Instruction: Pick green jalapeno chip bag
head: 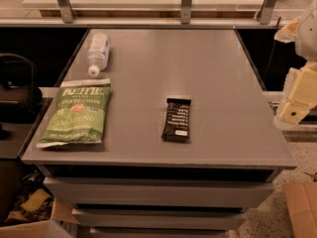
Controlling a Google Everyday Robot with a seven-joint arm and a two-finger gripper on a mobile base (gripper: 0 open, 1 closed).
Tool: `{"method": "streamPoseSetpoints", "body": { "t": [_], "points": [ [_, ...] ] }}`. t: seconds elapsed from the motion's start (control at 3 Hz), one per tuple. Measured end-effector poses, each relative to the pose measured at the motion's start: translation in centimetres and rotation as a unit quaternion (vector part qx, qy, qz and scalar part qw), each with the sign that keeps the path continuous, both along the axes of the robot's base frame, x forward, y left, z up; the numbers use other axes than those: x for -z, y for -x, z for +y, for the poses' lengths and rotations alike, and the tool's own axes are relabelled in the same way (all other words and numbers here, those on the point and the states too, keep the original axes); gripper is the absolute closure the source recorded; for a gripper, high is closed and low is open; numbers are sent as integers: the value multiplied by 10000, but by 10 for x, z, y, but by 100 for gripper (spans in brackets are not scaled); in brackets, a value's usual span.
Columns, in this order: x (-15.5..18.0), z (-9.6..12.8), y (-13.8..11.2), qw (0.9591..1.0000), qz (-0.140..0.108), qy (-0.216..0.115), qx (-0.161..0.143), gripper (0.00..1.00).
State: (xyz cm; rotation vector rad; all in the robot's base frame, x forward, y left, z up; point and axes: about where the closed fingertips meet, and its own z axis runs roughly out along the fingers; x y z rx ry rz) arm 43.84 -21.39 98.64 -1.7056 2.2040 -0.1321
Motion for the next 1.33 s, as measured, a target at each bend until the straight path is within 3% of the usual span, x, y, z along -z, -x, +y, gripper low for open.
{"method": "streamPoseSetpoints", "body": {
  "t": [0.67, 1.0, 1.33],
  "points": [
    [4, 8, -1, 9999, 27, -126, -76, 0],
    [5, 37, -10, 9982, -33, -329, -494, 0],
    [5, 76, -20, 9925, -126, -528, -1093, 0]
  ]
}}
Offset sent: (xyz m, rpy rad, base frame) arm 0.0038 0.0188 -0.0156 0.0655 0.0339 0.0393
